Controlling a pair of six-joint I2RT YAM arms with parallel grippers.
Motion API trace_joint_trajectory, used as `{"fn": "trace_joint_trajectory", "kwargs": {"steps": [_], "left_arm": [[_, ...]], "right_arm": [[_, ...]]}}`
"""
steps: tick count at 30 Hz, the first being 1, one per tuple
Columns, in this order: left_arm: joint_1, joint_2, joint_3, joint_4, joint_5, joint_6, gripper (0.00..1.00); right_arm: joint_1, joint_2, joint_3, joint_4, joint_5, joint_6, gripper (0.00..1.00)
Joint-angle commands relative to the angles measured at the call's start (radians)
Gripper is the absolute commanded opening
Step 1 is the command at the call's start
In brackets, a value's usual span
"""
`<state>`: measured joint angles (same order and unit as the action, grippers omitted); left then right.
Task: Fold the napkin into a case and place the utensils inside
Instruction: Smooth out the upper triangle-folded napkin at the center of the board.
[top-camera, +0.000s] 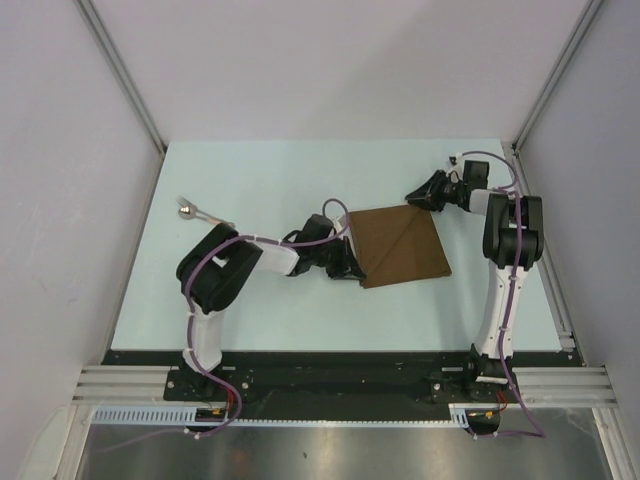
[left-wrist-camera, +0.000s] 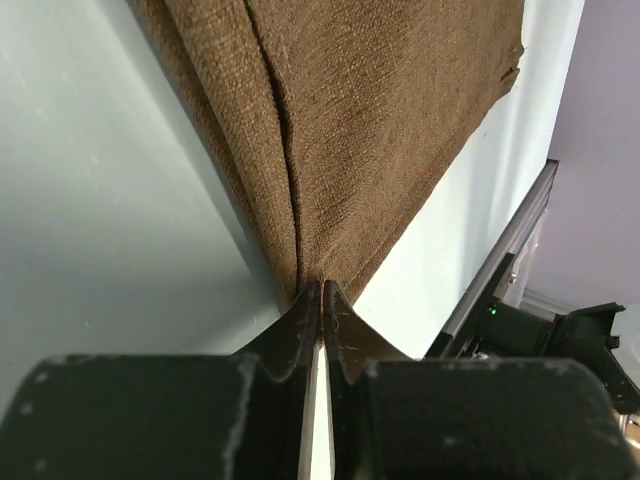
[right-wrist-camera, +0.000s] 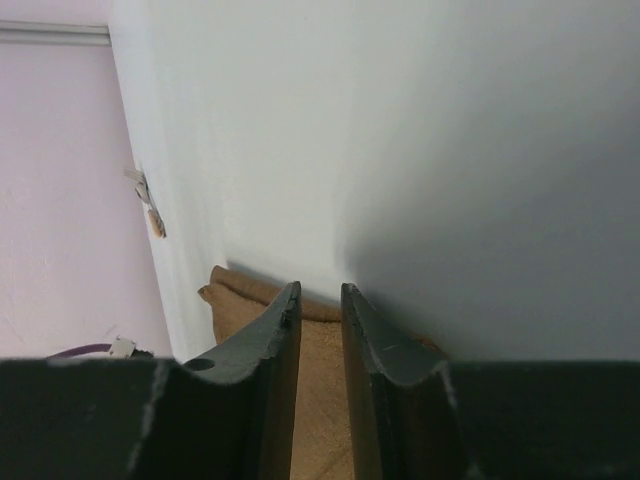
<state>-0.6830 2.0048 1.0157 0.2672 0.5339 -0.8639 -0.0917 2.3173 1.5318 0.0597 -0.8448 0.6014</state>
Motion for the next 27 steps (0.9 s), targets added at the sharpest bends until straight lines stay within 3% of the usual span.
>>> {"fn": "trace_joint_trajectory", "kwargs": {"steps": [1, 3, 4, 7, 9, 12, 16, 21, 23, 27], "left_arm": [[0.008, -0.078, -0.011, 0.012, -0.008, 0.019, 0.13], [0.016, -0.126, 0.020, -0.014, -0.011, 0.029, 0.22], [0.026, -0.159, 0.035, -0.025, -0.009, 0.035, 0.34], [0.062, -0.172, 0.115, -0.080, -0.014, 0.051, 0.48], [0.085, -0.155, 0.182, -0.131, -0.047, 0.065, 0.61], [0.132, -0.095, 0.283, -0.233, -0.147, 0.077, 0.61], [0.148, 0.003, 0.438, -0.362, -0.282, 0.146, 0.60], [0.148, 0.138, 0.619, -0.488, -0.353, 0.138, 0.52], [0.145, 0.164, 0.673, -0.535, -0.383, 0.134, 0.51], [0.137, 0.189, 0.689, -0.557, -0.420, 0.128, 0.51]], "right_arm": [[0.010, 0.027, 0.065, 0.014, -0.017, 0.011, 0.28], [0.020, -0.005, 0.076, -0.030, -0.001, -0.003, 0.31], [0.023, -0.018, 0.080, -0.047, 0.006, -0.015, 0.33], [0.026, -0.079, 0.099, -0.148, 0.030, -0.054, 0.42], [0.029, -0.142, 0.097, -0.219, 0.081, -0.078, 0.53], [0.046, -0.231, 0.108, -0.337, 0.162, -0.150, 0.64], [0.089, -0.346, 0.117, -0.477, 0.278, -0.239, 0.70], [0.204, -0.495, 0.051, -0.566, 0.412, -0.292, 0.69], [0.248, -0.522, -0.004, -0.569, 0.411, -0.284, 0.63], [0.329, -0.567, -0.100, -0.555, 0.452, -0.288, 0.59]]}}
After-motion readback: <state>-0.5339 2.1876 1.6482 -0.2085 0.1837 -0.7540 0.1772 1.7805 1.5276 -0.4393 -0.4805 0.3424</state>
